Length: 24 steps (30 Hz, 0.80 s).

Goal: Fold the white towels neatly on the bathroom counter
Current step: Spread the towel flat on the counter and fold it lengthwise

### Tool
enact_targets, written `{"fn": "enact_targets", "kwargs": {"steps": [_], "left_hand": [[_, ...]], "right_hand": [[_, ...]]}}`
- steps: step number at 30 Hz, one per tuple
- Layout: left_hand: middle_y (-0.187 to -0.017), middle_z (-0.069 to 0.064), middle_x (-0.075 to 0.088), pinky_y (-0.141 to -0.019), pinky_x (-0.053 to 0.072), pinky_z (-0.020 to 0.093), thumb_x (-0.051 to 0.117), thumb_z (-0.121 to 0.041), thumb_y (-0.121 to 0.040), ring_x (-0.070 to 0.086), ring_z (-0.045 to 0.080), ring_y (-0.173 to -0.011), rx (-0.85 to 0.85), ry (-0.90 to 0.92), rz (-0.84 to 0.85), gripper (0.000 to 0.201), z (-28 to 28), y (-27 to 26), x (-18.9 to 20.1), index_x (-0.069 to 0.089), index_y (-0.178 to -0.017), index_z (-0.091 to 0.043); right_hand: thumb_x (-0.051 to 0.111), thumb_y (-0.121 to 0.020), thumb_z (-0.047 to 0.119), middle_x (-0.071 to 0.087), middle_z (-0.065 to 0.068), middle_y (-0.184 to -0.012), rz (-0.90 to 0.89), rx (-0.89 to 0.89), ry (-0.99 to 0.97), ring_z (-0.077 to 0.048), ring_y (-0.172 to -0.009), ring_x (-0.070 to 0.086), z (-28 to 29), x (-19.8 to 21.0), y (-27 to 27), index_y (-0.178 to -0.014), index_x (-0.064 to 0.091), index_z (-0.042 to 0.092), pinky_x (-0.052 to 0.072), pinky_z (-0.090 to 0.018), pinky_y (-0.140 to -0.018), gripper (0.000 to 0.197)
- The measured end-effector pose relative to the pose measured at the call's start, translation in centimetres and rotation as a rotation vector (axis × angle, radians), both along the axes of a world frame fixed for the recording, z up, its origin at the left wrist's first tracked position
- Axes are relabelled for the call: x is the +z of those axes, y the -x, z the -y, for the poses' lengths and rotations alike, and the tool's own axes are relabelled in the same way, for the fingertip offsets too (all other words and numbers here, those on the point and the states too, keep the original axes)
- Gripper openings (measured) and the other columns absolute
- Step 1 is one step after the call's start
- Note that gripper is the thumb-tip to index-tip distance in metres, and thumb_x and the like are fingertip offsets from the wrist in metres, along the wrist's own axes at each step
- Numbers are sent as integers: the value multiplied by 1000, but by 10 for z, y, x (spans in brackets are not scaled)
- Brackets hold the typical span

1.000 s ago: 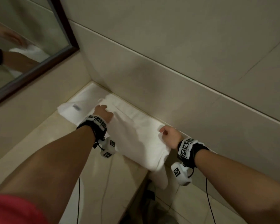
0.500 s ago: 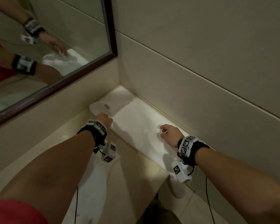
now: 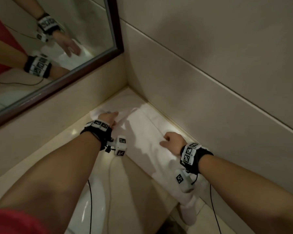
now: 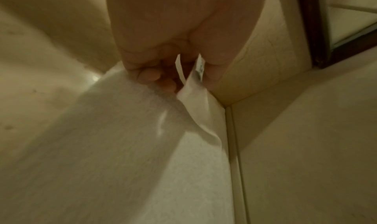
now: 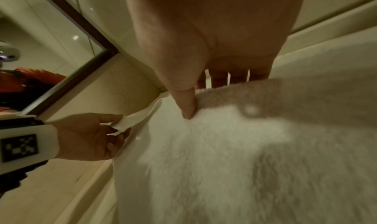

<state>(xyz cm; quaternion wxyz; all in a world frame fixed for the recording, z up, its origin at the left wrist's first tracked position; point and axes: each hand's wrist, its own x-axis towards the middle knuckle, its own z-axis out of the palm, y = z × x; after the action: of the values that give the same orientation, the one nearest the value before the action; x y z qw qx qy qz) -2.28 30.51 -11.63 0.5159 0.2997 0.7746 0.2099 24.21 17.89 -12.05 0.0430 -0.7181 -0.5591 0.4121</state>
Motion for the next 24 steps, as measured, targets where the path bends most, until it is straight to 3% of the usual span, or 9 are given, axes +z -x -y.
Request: {"fn": "enact_targets", "kwargs": {"steps": [3, 6, 8, 10, 14, 17, 19, 21, 24], "left_hand": [[-83, 12, 61, -71, 42, 33, 61, -39, -89, 54, 26, -68, 77, 20, 99, 31, -6, -1, 3, 60, -86, -8], [-70, 12, 66, -52, 40, 27, 57, -29, -91, 61, 23, -60, 290, -20, 330, 24, -13, -6, 13, 52, -108, -12], [-54, 12, 65, -42, 38, 20, 47, -26, -96, 62, 21, -52, 351, -30, 432, 17, -19, -12, 27, 46, -99, -9], [-49, 15, 63, -37, 36, 18, 34, -25, -101, 59, 21, -51, 378, -71, 523, 25, -29, -17, 41, 39, -89, -3], [-52, 15, 64, -48, 42, 24, 29, -26, -102, 57, 21, -53, 398, -140, 594, 33, -44, -25, 63, 44, -93, 3], [-54, 14, 66, -45, 45, 20, 30, -31, -103, 57, 22, -57, 397, -147, 623, 36, -57, -34, 64, 45, -100, 1], [-58, 12, 66, -49, 49, 22, 30, -29, -104, 60, 23, -61, 422, -140, 651, 37, -65, -39, 60, 46, -96, 4], [-60, 6, 68, -55, 55, 24, 31, -23, -104, 65, 18, -61, 384, -153, 642, 25, -72, -42, 46, 46, -107, -3], [-76, 6, 67, -62, 57, 30, 34, -17, -102, 64, 20, -71, 363, -141, 641, 23, -79, -44, 27, 53, -94, -7]], "right_hand": [[66, -87, 31, 43, 5, -72, -51, 45, 3, -16, -69, 43, -4, 6, -4, -70, 41, 22, 33, -27, -59, 32], [66, -89, 28, 44, 5, -70, -93, 29, -29, -16, -66, 43, -7, 15, -9, -73, 44, 22, 31, -25, -56, 28], [64, -90, 26, 53, 2, -81, -107, -17, -81, -17, -74, 50, -11, 25, -11, -89, 55, 16, 35, -25, -61, 13], [61, -91, 23, 56, -1, -96, -96, -43, -132, -18, -86, 53, -16, 34, -15, -108, 59, 10, 40, -27, -73, 21], [53, -87, 28, 67, 0, -98, 12, -42, -190, -23, -86, 64, -30, 44, -25, -112, 58, 24, 52, -35, -81, 26], [49, -87, 20, 69, -12, -94, 160, -28, -219, -31, -89, 64, -39, 47, -29, -107, 58, 18, 53, -36, -80, 22], [47, -89, 18, 68, -15, -100, 205, -1, -193, -33, -93, 64, -41, 46, -27, -115, 55, 16, 53, -38, -82, 27], [45, -89, 14, 66, -17, -107, 243, 21, -158, -35, -97, 64, -44, 38, -23, -122, 50, 15, 53, -40, -85, 33], [45, -88, 11, 59, -14, -122, 275, 83, -96, -35, -107, 60, -47, 25, -16, -137, 38, 19, 50, -41, -93, 50]]}}
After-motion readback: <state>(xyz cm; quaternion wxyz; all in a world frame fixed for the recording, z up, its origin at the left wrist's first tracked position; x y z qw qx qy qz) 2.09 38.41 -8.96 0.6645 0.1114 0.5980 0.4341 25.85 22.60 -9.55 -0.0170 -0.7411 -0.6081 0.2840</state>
